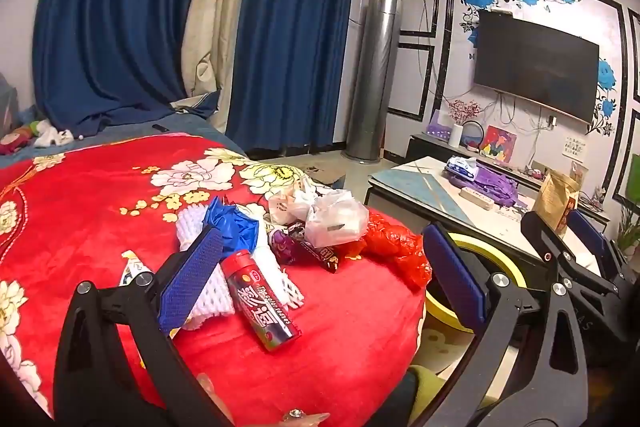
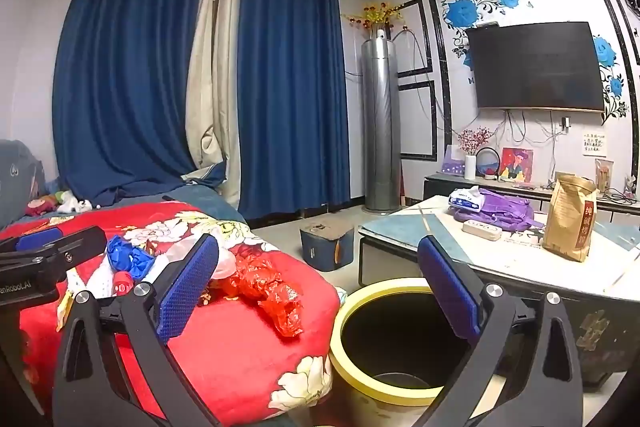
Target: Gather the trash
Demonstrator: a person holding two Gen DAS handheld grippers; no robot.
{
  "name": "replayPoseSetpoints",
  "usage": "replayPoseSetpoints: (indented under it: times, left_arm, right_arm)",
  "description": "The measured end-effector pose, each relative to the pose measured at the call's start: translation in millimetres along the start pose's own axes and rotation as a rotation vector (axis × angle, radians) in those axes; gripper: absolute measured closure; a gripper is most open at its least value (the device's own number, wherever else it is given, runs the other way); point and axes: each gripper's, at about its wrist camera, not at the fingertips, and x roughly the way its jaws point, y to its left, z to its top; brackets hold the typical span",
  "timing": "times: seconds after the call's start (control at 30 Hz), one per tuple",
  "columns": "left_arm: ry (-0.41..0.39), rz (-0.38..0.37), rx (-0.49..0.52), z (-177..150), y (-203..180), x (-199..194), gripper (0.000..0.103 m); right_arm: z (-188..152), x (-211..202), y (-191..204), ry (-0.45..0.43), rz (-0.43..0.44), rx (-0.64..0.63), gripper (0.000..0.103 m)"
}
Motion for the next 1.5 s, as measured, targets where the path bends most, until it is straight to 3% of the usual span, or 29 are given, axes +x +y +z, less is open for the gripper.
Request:
replayPoseSetpoints:
  times: [1.5]
  left_arm:
    - [-0.002,-0.006,0.007,-0.7,-1.0,-3.1,0.011]
  right_arm:
    - [-3.1,9.6,-8.2,0.034,-0.006,0.004,0.006]
